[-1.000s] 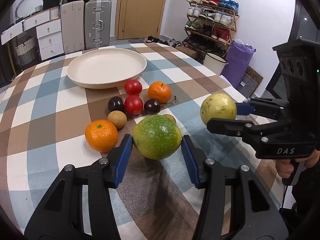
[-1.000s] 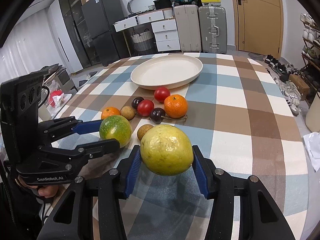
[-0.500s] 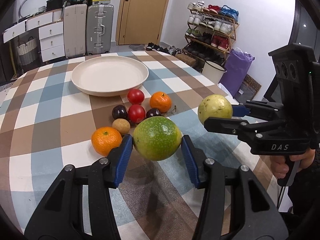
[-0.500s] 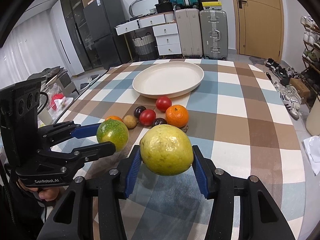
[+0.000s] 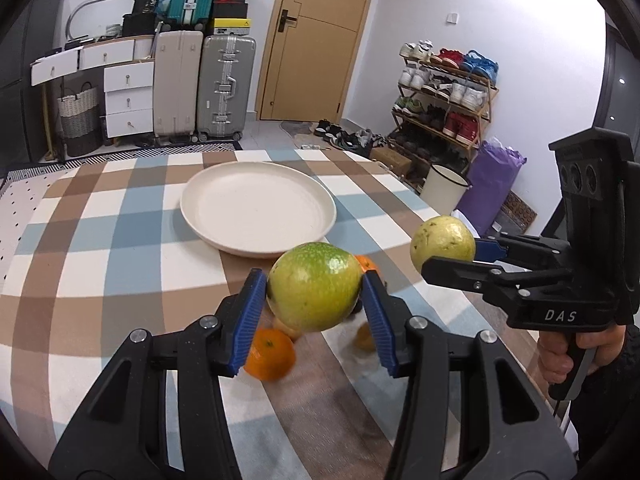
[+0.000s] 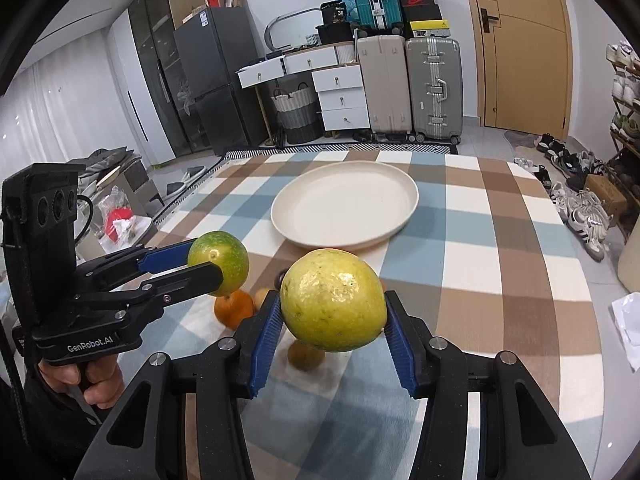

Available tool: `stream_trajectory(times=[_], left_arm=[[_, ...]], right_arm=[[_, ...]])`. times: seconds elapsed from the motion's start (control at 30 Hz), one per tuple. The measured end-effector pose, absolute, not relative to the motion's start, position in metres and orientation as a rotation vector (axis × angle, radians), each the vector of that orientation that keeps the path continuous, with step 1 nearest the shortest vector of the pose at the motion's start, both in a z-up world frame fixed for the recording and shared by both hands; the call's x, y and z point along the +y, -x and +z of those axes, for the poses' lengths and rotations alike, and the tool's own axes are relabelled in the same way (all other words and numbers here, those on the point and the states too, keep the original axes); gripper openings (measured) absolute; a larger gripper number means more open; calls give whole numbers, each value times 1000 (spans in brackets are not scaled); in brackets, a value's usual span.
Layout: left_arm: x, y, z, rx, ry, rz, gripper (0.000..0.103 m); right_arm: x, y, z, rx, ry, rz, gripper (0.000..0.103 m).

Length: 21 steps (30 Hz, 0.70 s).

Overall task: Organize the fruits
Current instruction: 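Carry both pomelos to the cream plate and lower them onto it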

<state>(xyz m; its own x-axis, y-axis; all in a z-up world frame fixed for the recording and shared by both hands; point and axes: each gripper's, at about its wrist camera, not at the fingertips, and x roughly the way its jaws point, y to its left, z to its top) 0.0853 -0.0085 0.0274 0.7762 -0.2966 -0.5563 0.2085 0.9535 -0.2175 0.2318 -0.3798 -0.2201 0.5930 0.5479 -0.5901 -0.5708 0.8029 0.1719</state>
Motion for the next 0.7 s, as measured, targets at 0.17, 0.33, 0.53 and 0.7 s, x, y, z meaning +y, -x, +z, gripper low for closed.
stream_trajectory(times=[0.17,0.33,0.53,0.7], left_arm=[[2,-107,35,605,149,-225,46],[12,-129,38,592,155,-191,46],[18,-157,29,603,155,-162,46],[19,-183,14,632,141,-138,45]], right_arm=[[-375,-251,-210,655,19,645,51],[-367,-273,-206,650,5,636,51],[-357,-302,-212,666,-17,629,51],[-348,-328,-224,699,-30,620,51]])
